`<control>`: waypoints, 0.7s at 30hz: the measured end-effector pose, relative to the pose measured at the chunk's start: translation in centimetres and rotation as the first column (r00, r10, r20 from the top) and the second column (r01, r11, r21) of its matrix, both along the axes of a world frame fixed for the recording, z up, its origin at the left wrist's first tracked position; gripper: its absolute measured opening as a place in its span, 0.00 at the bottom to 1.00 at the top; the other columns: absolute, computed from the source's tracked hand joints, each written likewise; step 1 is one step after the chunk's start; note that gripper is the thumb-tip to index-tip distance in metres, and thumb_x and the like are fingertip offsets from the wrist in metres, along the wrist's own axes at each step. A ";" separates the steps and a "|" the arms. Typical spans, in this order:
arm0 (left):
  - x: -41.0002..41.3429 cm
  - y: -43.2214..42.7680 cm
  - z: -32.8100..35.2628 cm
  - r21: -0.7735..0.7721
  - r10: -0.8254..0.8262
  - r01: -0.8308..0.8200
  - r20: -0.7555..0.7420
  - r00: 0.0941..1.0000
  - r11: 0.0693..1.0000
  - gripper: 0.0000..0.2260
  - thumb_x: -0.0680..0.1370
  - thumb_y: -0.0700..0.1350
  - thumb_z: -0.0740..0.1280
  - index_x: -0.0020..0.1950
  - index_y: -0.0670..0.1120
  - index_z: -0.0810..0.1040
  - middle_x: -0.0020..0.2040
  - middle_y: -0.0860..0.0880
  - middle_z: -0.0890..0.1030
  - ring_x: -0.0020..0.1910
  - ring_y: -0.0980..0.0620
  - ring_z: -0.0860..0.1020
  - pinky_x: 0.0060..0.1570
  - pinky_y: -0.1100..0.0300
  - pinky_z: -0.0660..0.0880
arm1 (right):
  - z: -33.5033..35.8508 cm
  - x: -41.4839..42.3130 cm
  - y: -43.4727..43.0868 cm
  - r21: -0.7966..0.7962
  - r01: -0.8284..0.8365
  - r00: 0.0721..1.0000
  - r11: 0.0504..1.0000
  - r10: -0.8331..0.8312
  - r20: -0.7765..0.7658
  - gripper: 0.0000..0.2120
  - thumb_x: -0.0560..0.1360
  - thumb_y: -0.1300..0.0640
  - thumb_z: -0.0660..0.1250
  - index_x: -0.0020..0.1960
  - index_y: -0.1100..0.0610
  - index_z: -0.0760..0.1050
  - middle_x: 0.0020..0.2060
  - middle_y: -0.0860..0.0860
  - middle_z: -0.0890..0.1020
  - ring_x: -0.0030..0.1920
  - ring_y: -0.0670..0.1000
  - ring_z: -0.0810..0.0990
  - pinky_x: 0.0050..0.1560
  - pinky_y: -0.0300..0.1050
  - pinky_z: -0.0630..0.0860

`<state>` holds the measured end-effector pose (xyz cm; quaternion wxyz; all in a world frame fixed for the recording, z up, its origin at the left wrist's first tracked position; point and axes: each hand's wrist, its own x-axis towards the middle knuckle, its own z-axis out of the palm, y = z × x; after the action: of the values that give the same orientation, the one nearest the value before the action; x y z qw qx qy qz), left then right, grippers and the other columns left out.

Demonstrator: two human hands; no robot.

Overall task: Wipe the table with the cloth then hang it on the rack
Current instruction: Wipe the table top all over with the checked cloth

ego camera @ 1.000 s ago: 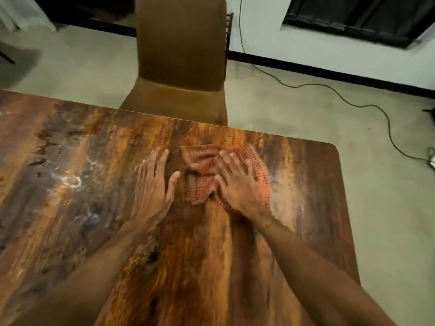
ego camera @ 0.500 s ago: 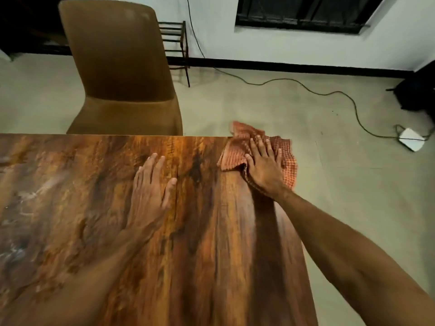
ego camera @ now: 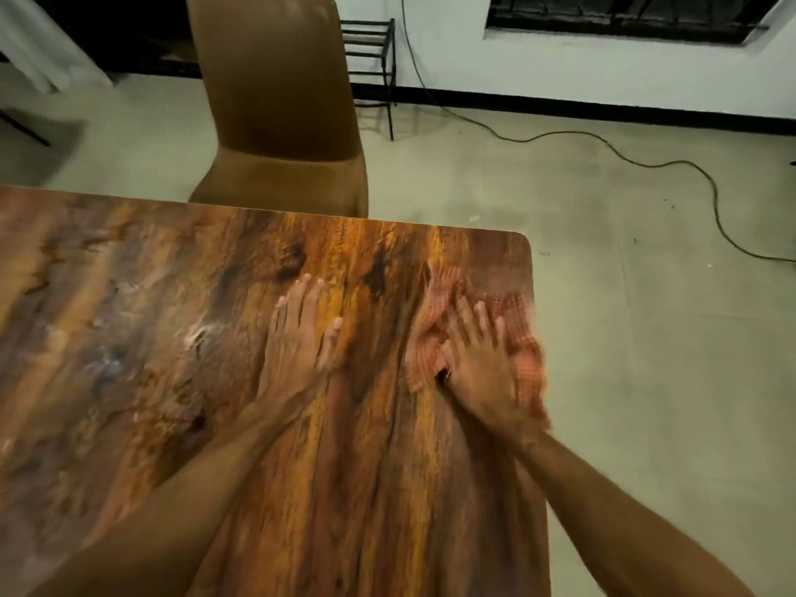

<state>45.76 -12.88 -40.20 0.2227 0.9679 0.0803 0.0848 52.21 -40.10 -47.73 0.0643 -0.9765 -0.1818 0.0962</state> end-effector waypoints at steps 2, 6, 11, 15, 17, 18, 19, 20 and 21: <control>-2.3 1.0 0.1 -0.019 0.032 -0.032 -0.042 0.999 0.999 0.27 0.83 0.55 0.54 0.80 0.45 0.61 0.80 0.45 0.61 0.79 0.46 0.59 0.80 0.49 0.50 | -0.8 -7.3 2.6 0.048 -0.242 0.970 0.969 0.243 -0.005 0.28 0.87 0.43 0.43 0.84 0.50 0.50 0.85 0.52 0.48 0.84 0.57 0.45 0.81 0.63 0.42; -6.9 3.8 -0.8 -0.024 0.088 -0.090 -0.078 0.993 0.996 0.27 0.84 0.57 0.53 0.80 0.47 0.59 0.81 0.45 0.60 0.80 0.46 0.59 0.78 0.42 0.56 | -0.8 -8.8 3.2 0.035 -0.436 0.900 0.899 0.437 -0.005 0.27 0.86 0.42 0.48 0.84 0.48 0.53 0.84 0.47 0.49 0.84 0.52 0.48 0.82 0.60 0.46; -13.6 8.4 -1.7 0.001 0.183 -0.184 -0.085 0.979 0.983 0.26 0.85 0.59 0.51 0.80 0.49 0.58 0.81 0.47 0.59 0.80 0.48 0.56 0.79 0.46 0.53 | 1.0 -3.9 9.4 -0.032 -0.070 0.997 0.997 0.068 -0.035 0.29 0.86 0.48 0.52 0.84 0.55 0.50 0.84 0.53 0.47 0.84 0.60 0.46 0.81 0.64 0.44; -19.0 11.5 -1.9 0.006 0.224 -0.224 -0.098 0.970 0.975 0.27 0.85 0.58 0.51 0.81 0.46 0.59 0.80 0.45 0.61 0.80 0.47 0.58 0.79 0.46 0.53 | 1.0 -15.1 19.8 0.001 -0.442 0.896 0.897 0.441 -0.054 0.29 0.84 0.46 0.51 0.84 0.50 0.56 0.84 0.51 0.52 0.84 0.58 0.50 0.80 0.67 0.46; -21.8 13.4 -2.0 -0.013 0.253 -0.255 -0.102 0.962 0.967 0.27 0.85 0.57 0.51 0.81 0.46 0.58 0.81 0.45 0.60 0.81 0.47 0.57 0.80 0.47 0.52 | 0.9 -18.4 22.1 0.013 -0.575 0.816 0.818 0.574 -0.067 0.29 0.83 0.43 0.47 0.83 0.48 0.56 0.84 0.48 0.52 0.83 0.56 0.52 0.80 0.67 0.48; -23.5 14.7 -2.1 -0.033 0.279 -0.283 -0.098 0.955 0.959 0.27 0.85 0.57 0.51 0.81 0.47 0.58 0.81 0.46 0.59 0.81 0.48 0.56 0.80 0.48 0.50 | 0.7 -18.4 22.9 0.011 -0.557 0.828 0.830 0.556 -0.075 0.30 0.83 0.42 0.45 0.84 0.47 0.56 0.84 0.47 0.52 0.84 0.55 0.52 0.80 0.67 0.47; -24.9 15.9 -2.1 -0.048 0.305 -0.310 -0.090 0.948 0.950 0.26 0.85 0.58 0.52 0.81 0.48 0.57 0.81 0.47 0.58 0.80 0.49 0.56 0.80 0.49 0.49 | 0.4 -17.5 23.3 0.000 -0.476 0.877 0.879 0.475 -0.072 0.29 0.84 0.42 0.44 0.84 0.47 0.55 0.84 0.47 0.52 0.84 0.54 0.51 0.80 0.67 0.45; -26.2 17.0 -2.2 -0.061 0.328 -0.333 -0.085 0.941 0.941 0.26 0.85 0.59 0.51 0.81 0.49 0.57 0.81 0.48 0.58 0.80 0.49 0.56 0.80 0.49 0.49 | 0.3 -16.2 23.8 -0.014 -0.357 0.933 0.934 0.355 -0.064 0.28 0.85 0.43 0.45 0.84 0.47 0.53 0.84 0.47 0.51 0.84 0.55 0.49 0.80 0.67 0.45; -28.0 18.5 -2.3 -0.073 0.353 -0.359 -0.080 0.932 0.931 0.26 0.84 0.59 0.51 0.81 0.50 0.57 0.81 0.48 0.58 0.80 0.48 0.56 0.80 0.48 0.49 | 0.3 -15.9 25.1 -0.014 -0.241 0.970 0.970 0.240 -0.047 0.28 0.86 0.44 0.46 0.84 0.47 0.52 0.84 0.48 0.50 0.84 0.56 0.48 0.80 0.69 0.45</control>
<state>17.79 5.58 -42.53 0.2423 0.9290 0.2654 0.0882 36.34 -15.02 -47.42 0.0465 -0.9454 -0.2965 0.1268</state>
